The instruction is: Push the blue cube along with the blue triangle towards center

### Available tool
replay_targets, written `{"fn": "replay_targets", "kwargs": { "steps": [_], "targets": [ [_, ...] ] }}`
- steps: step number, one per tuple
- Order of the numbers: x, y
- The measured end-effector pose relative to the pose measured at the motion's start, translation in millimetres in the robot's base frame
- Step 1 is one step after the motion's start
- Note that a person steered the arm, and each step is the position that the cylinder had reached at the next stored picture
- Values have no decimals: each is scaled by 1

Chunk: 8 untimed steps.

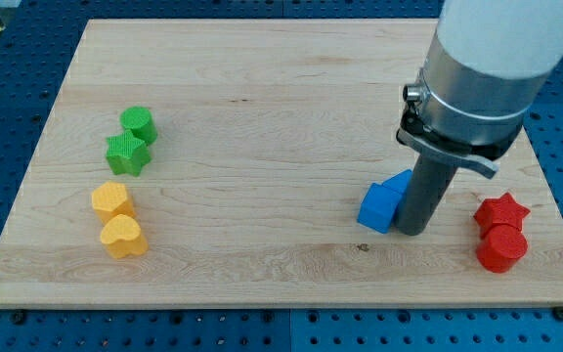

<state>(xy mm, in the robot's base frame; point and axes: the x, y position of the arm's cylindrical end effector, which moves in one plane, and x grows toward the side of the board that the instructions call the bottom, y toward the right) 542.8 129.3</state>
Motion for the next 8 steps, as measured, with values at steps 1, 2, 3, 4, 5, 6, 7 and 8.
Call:
{"fn": "replay_targets", "kwargs": {
  "steps": [1, 2, 3, 4, 5, 6, 7, 8],
  "targets": [
    [-8, 0],
    [-8, 0],
    [10, 0],
    [9, -19],
    [-11, -20],
    [-28, -27],
    [-31, -36],
    [-15, -36]
  ]
}}
